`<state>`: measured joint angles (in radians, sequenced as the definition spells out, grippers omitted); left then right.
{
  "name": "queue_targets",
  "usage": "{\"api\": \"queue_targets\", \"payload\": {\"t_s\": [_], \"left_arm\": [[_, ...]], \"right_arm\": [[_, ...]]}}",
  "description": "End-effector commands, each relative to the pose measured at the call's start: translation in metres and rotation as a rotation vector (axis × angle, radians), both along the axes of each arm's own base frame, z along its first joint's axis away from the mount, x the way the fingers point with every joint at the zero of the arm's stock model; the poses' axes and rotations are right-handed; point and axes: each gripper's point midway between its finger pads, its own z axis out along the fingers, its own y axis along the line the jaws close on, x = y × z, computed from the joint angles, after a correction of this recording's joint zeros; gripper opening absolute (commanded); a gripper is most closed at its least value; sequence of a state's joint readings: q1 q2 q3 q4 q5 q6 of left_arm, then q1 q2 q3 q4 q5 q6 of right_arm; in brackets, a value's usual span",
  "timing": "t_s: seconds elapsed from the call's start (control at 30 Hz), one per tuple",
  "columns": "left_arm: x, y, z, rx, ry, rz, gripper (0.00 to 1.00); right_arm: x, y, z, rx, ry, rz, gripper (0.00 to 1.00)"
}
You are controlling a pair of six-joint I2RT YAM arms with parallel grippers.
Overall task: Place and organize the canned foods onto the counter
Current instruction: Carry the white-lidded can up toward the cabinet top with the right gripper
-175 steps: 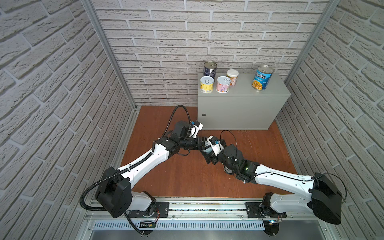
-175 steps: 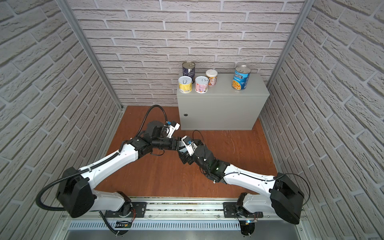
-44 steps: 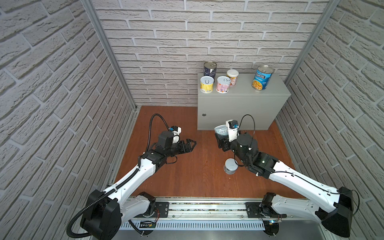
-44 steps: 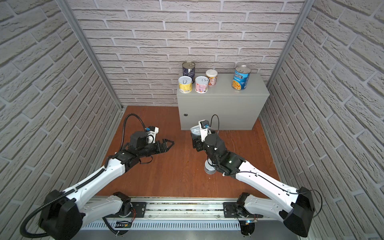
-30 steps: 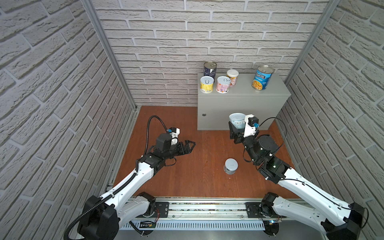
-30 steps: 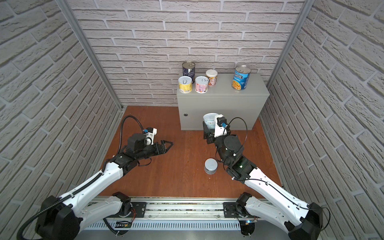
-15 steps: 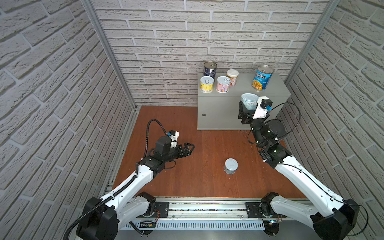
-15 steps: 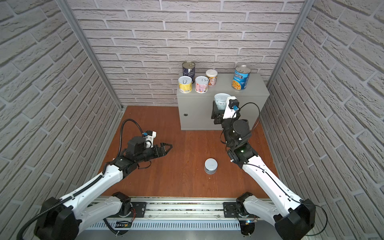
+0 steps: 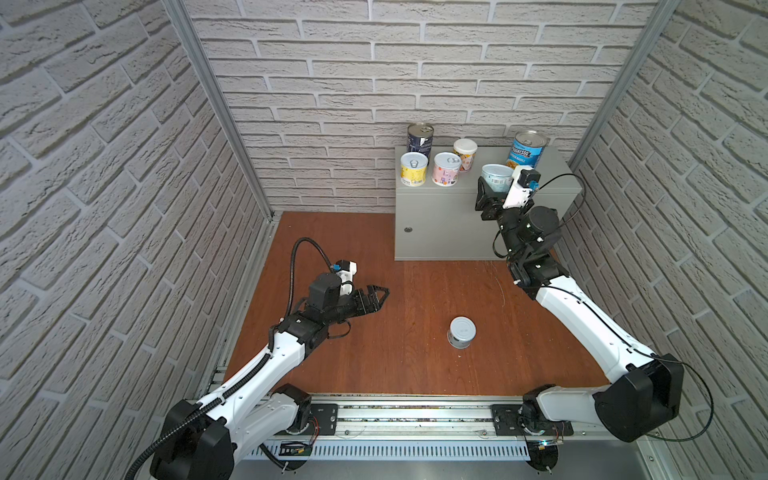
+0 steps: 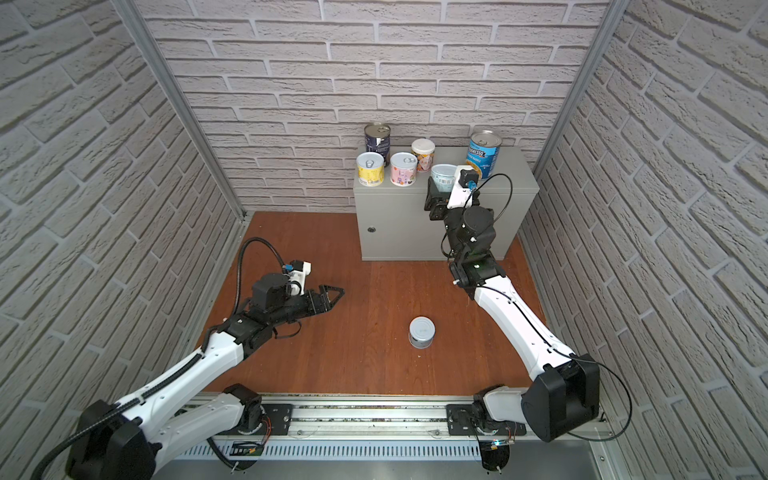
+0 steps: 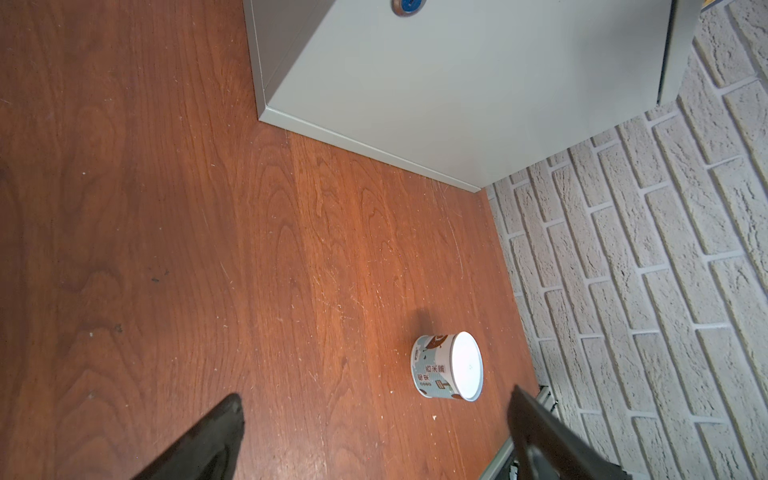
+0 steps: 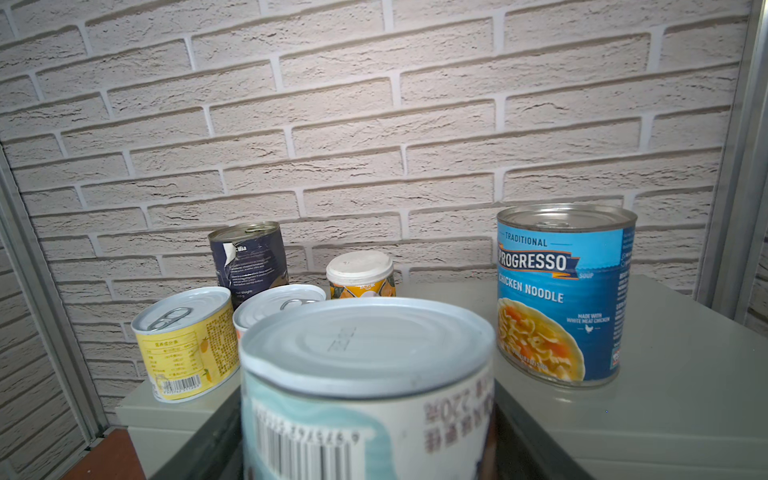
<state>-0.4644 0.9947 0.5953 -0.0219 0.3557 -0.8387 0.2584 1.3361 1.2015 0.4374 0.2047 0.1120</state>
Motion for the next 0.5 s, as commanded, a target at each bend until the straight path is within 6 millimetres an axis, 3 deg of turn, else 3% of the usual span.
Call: {"api": "queue_targets", "payload": {"t_s": [0.0, 0.47], "left_arm": [[0.004, 0.002, 0.005, -0.005, -0.048, 0.004, 0.98], [0.004, 0.003, 0.003, 0.001, -0.038, 0.010, 0.98]], "right_arm": [[-0.022, -0.009, 0.072, 0.113, -0.218, 0.044, 0.60], [0.019, -0.017, 0.069, 0.018, -0.173, -0.073, 0.62]]}}
